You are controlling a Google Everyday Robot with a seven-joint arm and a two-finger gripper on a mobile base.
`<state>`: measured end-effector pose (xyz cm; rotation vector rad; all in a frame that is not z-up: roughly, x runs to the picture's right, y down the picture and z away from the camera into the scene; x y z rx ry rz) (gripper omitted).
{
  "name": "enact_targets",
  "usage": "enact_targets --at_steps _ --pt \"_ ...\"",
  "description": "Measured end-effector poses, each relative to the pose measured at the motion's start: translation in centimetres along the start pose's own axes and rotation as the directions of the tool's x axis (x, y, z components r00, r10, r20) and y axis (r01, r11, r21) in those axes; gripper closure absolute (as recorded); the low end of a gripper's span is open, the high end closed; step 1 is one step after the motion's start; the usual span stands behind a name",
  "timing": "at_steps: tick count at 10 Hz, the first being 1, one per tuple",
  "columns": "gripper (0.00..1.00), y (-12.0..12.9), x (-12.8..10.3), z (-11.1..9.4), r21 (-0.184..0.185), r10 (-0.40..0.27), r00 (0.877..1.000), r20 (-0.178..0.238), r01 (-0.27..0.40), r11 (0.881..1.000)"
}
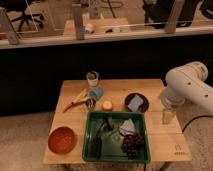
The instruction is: Place brush in metal cup
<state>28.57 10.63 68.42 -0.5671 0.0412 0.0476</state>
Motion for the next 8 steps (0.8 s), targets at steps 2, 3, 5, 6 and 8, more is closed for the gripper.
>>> enact_targets --at_steps 2,3,5,6,8 --pt "0.20 0.0 0.0 0.0 0.000 0.000 1.000 0.000 0.000 1.000" --pt "0.20 0.0 0.0 0.0 0.000 -0.001 1.000 0.000 0.001 1.000" --pt "0.20 0.4 -0.8 0.7 -0.024 -0.047 0.999 0.015 0.048 0.999" --pt "0.20 0.7 -2.4 1.1 -0.036 -0.097 0.994 0.041 0.098 0.995" --pt "0.20 2.0 -6.8 1.1 -0.037 -0.202 0.974 0.106 0.206 0.978"
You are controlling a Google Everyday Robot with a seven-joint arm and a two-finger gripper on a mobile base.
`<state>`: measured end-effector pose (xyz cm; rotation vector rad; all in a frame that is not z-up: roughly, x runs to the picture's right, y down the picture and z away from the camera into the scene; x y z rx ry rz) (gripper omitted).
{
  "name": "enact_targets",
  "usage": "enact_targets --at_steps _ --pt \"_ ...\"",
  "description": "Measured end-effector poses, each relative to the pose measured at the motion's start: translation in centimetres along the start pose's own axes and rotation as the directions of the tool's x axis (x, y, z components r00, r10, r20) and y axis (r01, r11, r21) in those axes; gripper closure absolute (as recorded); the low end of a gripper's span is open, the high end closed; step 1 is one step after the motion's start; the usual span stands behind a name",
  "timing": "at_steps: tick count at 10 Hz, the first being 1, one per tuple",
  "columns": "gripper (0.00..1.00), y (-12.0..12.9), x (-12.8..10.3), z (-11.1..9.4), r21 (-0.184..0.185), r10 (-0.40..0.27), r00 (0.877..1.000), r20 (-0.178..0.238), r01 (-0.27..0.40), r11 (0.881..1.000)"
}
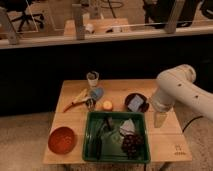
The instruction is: Place brush in metal cup
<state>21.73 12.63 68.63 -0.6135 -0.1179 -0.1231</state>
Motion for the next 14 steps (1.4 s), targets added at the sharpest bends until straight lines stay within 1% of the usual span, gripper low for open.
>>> enact_targets --at_steps 1,12,13,14 --pt "0.20 0.2 -0.3 0.0 -0.001 -0.008 1.000 0.003 0.008 1.000" --pt "0.20 0.2 -0.2 0.0 0.001 -0.008 1.000 0.002 0.008 1.000" --pt "0.20 0.2 -0.6 -0.1 0.002 -0.040 0.999 0.033 0.040 0.999" --pt "0.20 0.5 -1.3 -0.3 0.010 -0.105 0.990 0.097 0.104 0.994"
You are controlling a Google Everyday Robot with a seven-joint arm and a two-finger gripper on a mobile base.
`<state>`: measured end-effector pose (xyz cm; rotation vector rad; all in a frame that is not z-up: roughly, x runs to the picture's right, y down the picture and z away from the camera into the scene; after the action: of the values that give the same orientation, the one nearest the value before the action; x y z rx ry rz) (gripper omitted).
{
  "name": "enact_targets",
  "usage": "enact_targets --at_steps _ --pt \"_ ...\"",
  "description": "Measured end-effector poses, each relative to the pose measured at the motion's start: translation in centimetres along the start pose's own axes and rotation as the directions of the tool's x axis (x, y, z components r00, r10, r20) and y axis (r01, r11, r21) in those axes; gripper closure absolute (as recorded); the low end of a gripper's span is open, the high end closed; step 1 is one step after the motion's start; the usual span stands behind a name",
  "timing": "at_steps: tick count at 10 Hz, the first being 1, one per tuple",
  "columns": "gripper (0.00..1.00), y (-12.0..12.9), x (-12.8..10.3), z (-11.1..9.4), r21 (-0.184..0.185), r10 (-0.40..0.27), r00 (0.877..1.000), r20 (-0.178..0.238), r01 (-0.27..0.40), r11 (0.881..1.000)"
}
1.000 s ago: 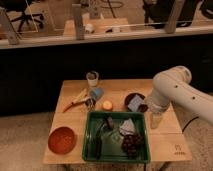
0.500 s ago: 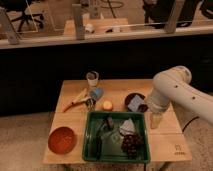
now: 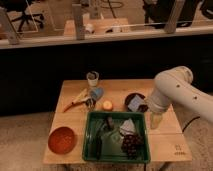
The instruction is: Place brush in metal cup
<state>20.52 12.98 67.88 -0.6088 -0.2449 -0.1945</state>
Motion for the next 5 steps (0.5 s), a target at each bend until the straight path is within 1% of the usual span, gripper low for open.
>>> enact_targets --at_steps 1,2,3,5 --pt "0.20 0.3 -1.0 -0.2 0.007 -0.076 0.994 0.078 0.076 0.997" --pt "0.20 0.6 -2.2 -0.2 0.013 -0.135 0.982 0.134 0.135 0.991" --pt "0.20 0.8 -3.9 -0.2 0.024 -0.201 0.965 0.167 0.200 0.980" --pt "0.20 1.4 -6.4 -0.1 0.044 -0.298 0.933 0.205 0.295 0.954"
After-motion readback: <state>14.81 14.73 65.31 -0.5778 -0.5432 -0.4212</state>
